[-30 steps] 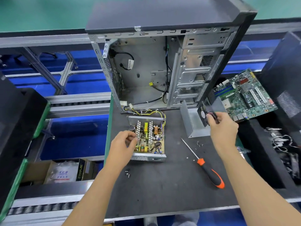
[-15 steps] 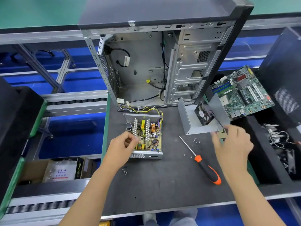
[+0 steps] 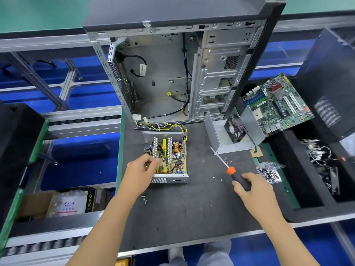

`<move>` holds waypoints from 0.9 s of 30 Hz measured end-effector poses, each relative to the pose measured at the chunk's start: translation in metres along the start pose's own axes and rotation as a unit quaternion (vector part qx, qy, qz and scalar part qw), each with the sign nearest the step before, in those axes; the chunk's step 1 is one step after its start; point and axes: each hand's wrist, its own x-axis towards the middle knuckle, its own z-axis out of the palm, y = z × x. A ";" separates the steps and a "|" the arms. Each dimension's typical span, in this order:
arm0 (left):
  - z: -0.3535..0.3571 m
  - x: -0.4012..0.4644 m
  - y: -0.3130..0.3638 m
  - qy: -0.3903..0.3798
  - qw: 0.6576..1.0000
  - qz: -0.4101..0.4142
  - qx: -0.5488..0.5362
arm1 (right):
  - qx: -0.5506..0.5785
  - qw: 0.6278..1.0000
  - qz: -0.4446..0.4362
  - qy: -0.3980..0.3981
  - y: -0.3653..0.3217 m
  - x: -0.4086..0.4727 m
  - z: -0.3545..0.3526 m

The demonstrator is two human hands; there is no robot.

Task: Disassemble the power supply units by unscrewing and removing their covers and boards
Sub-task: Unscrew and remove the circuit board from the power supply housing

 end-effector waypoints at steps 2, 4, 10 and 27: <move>0.001 -0.002 0.000 -0.011 1.000 -0.002 -0.005 | 0.126 0.992 0.001 0.025 -0.013 -0.002 -0.008; 0.001 -0.003 0.002 -0.030 0.999 -0.005 -0.009 | 0.188 0.981 -0.004 0.055 -0.028 -0.003 -0.017; -0.005 -0.001 0.015 -0.051 0.995 0.060 0.054 | 0.281 0.954 -0.027 0.099 -0.055 0.009 -0.030; 0.021 0.042 0.035 -0.116 0.890 0.327 0.298 | 0.228 0.965 -0.100 0.085 -0.085 0.051 -0.018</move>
